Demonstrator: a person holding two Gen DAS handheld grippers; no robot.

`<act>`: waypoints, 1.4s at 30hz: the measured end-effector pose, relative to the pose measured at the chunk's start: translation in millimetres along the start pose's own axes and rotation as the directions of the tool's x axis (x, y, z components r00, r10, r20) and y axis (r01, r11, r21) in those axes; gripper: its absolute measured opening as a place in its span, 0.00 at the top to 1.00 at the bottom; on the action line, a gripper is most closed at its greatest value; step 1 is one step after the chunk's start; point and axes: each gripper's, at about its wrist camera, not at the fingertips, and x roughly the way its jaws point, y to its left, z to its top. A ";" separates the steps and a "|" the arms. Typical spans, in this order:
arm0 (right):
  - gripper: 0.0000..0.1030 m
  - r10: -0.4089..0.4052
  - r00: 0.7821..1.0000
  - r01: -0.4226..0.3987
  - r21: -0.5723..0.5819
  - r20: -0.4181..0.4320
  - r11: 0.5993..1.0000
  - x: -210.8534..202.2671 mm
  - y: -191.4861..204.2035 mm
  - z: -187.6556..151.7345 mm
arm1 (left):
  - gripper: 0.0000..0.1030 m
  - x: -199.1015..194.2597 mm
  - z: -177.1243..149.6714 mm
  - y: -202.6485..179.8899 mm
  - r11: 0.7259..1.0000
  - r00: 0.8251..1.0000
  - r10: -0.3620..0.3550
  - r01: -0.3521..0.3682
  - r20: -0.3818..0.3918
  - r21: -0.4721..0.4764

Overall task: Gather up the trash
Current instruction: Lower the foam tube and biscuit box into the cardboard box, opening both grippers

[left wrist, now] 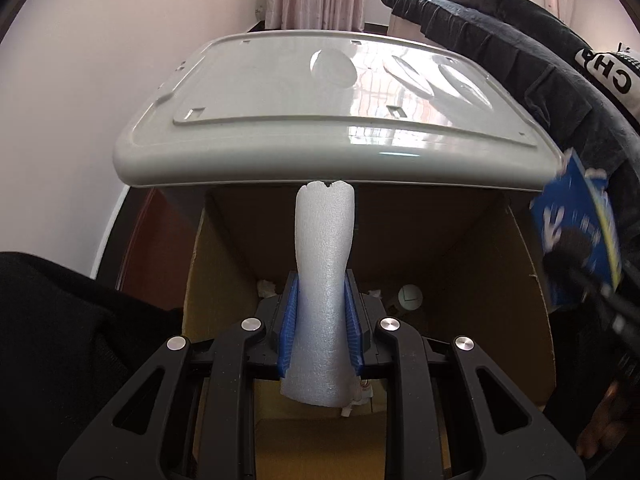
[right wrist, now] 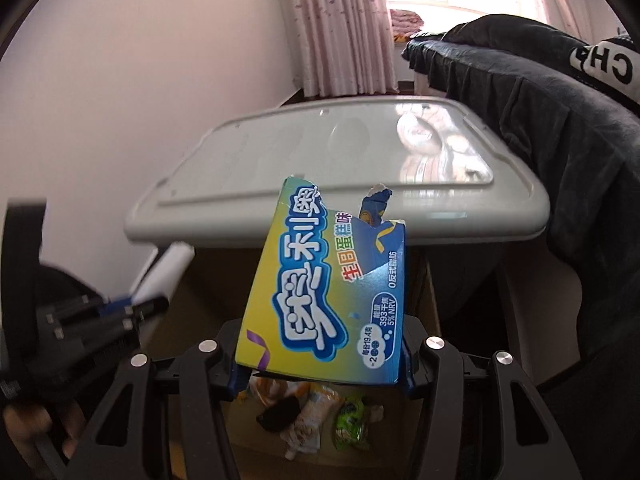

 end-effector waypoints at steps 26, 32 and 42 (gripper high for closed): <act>0.47 -0.003 0.992 0.007 0.029 -0.129 1.000 31.9 -7.8 -19.8 | 0.79 33.1 -11.9 -7.3 0.998 0.994 0.039 -0.034 -0.102 0.050; 0.45 -0.005 0.991 0.010 0.033 -0.135 0.999 32.1 -8.9 -19.6 | 0.74 34.2 -9.9 -4.3 0.998 0.994 0.044 -0.040 -0.103 0.040; 0.15 -0.035 0.996 0.042 0.083 -0.083 0.996 20.2 -17.7 -15.8 | 0.20 36.4 -7.2 -8.3 0.994 0.990 0.099 -0.095 -0.098 0.049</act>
